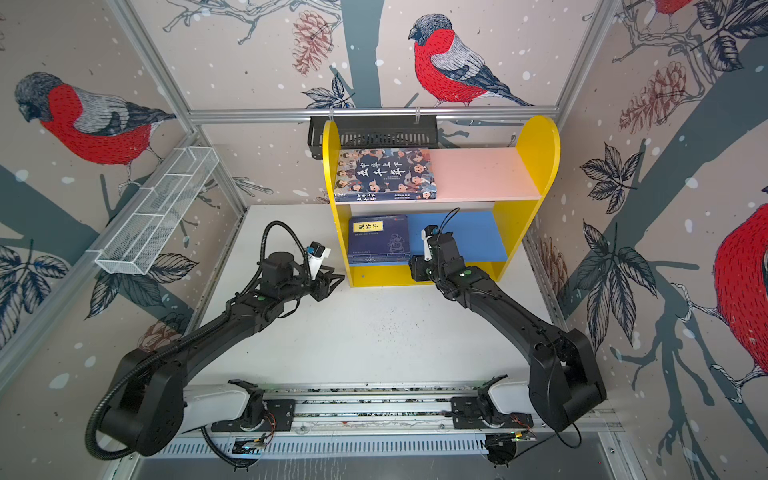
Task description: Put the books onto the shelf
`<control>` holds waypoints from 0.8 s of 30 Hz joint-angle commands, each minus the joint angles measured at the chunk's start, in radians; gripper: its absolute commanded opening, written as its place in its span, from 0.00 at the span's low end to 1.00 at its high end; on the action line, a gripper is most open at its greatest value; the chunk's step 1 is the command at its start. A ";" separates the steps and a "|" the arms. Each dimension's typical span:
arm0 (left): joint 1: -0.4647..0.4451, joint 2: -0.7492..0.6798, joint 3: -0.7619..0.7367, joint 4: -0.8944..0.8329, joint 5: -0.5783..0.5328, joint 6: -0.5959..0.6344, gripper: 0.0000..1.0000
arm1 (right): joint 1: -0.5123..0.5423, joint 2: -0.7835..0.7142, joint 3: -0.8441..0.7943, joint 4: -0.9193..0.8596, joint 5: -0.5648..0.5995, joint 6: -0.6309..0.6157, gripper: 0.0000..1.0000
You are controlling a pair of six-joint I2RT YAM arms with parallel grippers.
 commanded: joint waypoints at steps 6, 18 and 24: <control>0.001 -0.006 -0.007 0.039 0.004 0.001 0.50 | 0.008 0.025 0.021 0.005 0.023 -0.023 0.51; 0.004 -0.015 -0.016 0.049 0.003 -0.007 0.50 | 0.009 0.049 0.047 0.000 0.033 -0.028 0.46; 0.004 -0.018 -0.016 0.049 0.004 -0.008 0.50 | 0.013 0.055 0.057 0.000 0.020 -0.032 0.45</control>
